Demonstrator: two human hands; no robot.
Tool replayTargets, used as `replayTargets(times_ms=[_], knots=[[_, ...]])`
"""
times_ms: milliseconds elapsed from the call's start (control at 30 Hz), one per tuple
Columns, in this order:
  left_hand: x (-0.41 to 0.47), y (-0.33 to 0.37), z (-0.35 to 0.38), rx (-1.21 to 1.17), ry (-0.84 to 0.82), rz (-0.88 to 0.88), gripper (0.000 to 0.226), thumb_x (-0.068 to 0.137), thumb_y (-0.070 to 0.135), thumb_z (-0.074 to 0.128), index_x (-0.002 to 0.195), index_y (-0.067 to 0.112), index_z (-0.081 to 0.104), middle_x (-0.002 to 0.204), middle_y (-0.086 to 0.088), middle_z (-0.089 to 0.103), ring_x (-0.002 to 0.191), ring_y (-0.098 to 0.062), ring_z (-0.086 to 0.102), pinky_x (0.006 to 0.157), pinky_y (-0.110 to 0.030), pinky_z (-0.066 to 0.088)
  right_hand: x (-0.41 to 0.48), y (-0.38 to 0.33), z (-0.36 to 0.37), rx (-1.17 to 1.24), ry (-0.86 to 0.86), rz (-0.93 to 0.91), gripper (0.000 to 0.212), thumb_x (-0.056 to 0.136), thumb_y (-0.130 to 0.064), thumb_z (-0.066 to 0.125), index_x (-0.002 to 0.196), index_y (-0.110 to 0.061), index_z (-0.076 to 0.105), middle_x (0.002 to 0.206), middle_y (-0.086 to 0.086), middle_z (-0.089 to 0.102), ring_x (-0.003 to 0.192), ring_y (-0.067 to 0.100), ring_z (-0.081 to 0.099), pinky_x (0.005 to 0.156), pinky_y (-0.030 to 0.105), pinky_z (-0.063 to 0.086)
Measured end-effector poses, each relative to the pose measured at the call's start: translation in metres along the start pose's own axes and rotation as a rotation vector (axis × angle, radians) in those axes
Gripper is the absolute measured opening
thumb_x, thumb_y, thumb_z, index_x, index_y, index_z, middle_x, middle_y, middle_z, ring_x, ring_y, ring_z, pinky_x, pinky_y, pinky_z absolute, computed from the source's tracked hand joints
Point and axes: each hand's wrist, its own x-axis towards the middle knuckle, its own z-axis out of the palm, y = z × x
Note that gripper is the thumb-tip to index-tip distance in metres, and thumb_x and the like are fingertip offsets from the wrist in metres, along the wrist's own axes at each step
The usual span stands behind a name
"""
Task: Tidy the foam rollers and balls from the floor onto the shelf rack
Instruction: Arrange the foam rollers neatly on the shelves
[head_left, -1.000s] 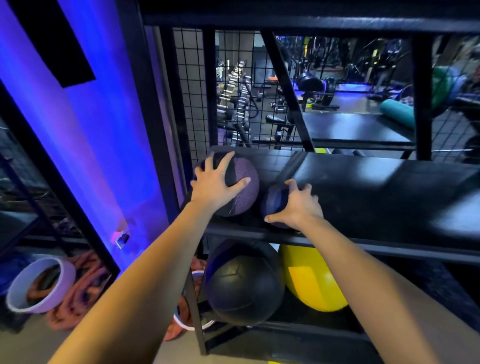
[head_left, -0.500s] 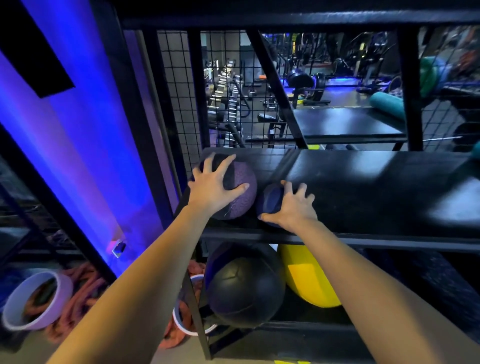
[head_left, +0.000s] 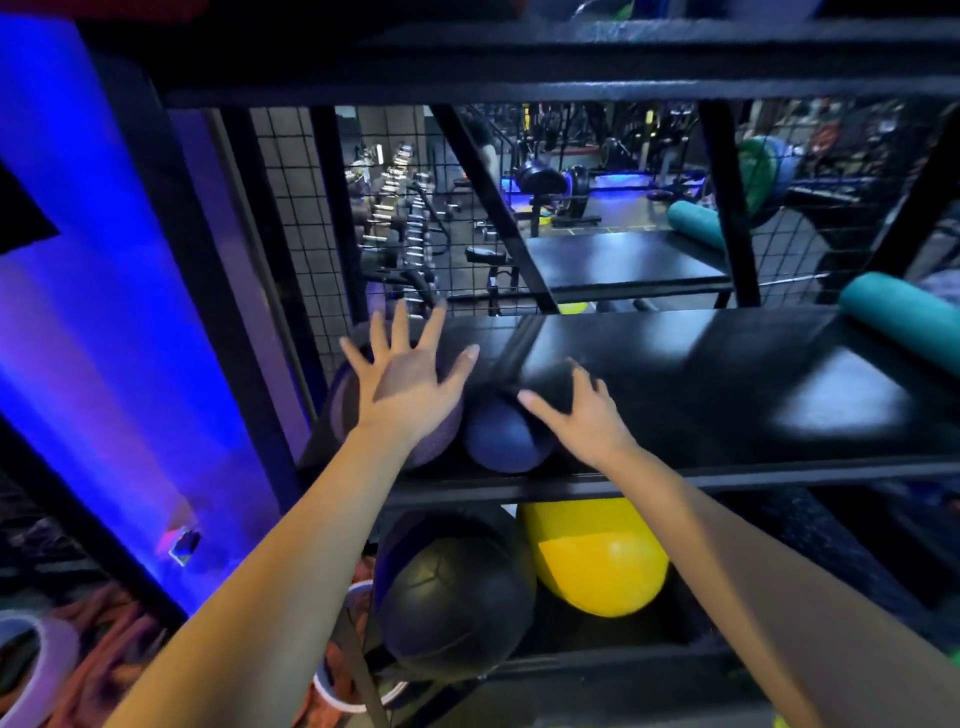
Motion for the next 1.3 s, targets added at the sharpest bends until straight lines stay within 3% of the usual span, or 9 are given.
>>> replayTargets(times_ms=[233,333,433,567,733,833,933,1133,1300], knots=[[-0.011,0.100,0.045,-0.154,0.173,0.288,0.053,0.102,0.052,0.044,0.148,0.027,0.049,0.162,-0.005,0.036,0.151,-0.028,0.029,0.121,-0.067,0.015,-0.012,0.086,-0.063,0.027,0.137,0.105,0.069,0.104,-0.057,0.038,0.158,-0.015,0.030,0.155,0.022,0.039,0.144,0.040,0.036,0.117,0.046,0.029],[-0.018,0.147,0.076,-0.214,0.167,0.356,0.044,0.099,0.046,0.049,0.134,0.023,0.062,0.154,-0.006,0.049,0.142,-0.028,0.043,0.118,-0.064,0.026,-0.024,0.128,-0.100,0.012,0.180,0.123,0.066,0.105,-0.054,0.038,0.156,-0.014,0.034,0.153,0.022,0.041,0.142,0.041,0.038,0.116,0.046,0.032],[-0.024,0.203,0.104,-0.290,0.176,0.390,0.039,0.097,0.042,0.045,0.107,0.018,0.075,0.133,-0.007,0.066,0.120,-0.030,0.062,0.106,-0.048,0.046,-0.036,0.171,-0.147,0.006,0.230,0.162,0.062,0.106,-0.050,0.039,0.154,-0.012,0.038,0.152,0.021,0.043,0.142,0.039,0.038,0.117,0.044,0.031],[-0.036,0.299,0.133,-0.416,0.025,0.380,0.037,0.090,0.033,0.051,0.082,0.008,0.076,0.106,-0.005,0.075,0.095,-0.029,0.071,0.084,-0.038,0.058,-0.060,0.228,-0.223,-0.019,0.292,0.169,0.057,0.106,-0.045,0.042,0.149,-0.007,0.046,0.145,0.022,0.051,0.139,0.036,0.041,0.116,0.040,0.032],[-0.059,0.436,0.183,-0.546,-0.116,0.387,0.053,0.084,0.057,0.047,0.064,0.010,0.061,0.082,-0.001,0.070,0.079,-0.025,0.068,0.071,-0.041,0.056,-0.100,0.321,-0.323,-0.113,0.383,0.175,0.043,0.104,-0.039,0.052,0.132,-0.007,0.061,0.126,0.022,0.063,0.126,0.039,0.052,0.107,0.041,0.040],[-0.074,0.516,0.202,-0.669,-0.181,0.323,0.036,0.084,0.052,0.057,0.073,0.018,0.061,0.085,0.002,0.073,0.086,-0.021,0.071,0.078,-0.040,0.056,-0.116,0.373,-0.376,-0.152,0.426,0.200,0.038,0.103,-0.035,0.055,0.127,-0.007,0.064,0.123,0.021,0.065,0.126,0.038,0.053,0.106,0.043,0.041],[-0.085,0.575,0.222,-0.812,-0.208,0.308,0.005,0.090,0.026,0.071,0.096,0.025,0.071,0.093,0.007,0.077,0.091,-0.011,0.072,0.088,-0.034,0.057,-0.119,0.415,-0.412,-0.177,0.408,0.232,0.040,0.102,-0.036,0.056,0.131,-0.009,0.061,0.123,0.022,0.063,0.124,0.038,0.054,0.107,0.042,0.042],[-0.077,0.628,0.249,-0.809,-0.262,0.293,0.032,0.093,0.017,0.070,0.125,0.021,0.069,0.116,-0.004,0.075,0.107,-0.014,0.070,0.097,-0.032,0.054,-0.077,0.460,-0.447,-0.257,0.329,0.199,0.044,0.100,-0.030,0.057,0.138,-0.007,0.057,0.131,0.023,0.057,0.126,0.041,0.052,0.111,0.044,0.039],[-0.021,0.680,0.275,-0.752,-0.247,0.299,0.039,0.096,0.024,0.066,0.135,0.024,0.062,0.126,-0.004,0.069,0.113,-0.018,0.067,0.099,-0.032,0.052,-0.021,0.493,-0.482,-0.241,0.460,0.154,0.040,0.098,-0.020,0.058,0.134,-0.002,0.058,0.130,0.023,0.057,0.125,0.043,0.049,0.111,0.044,0.036]])
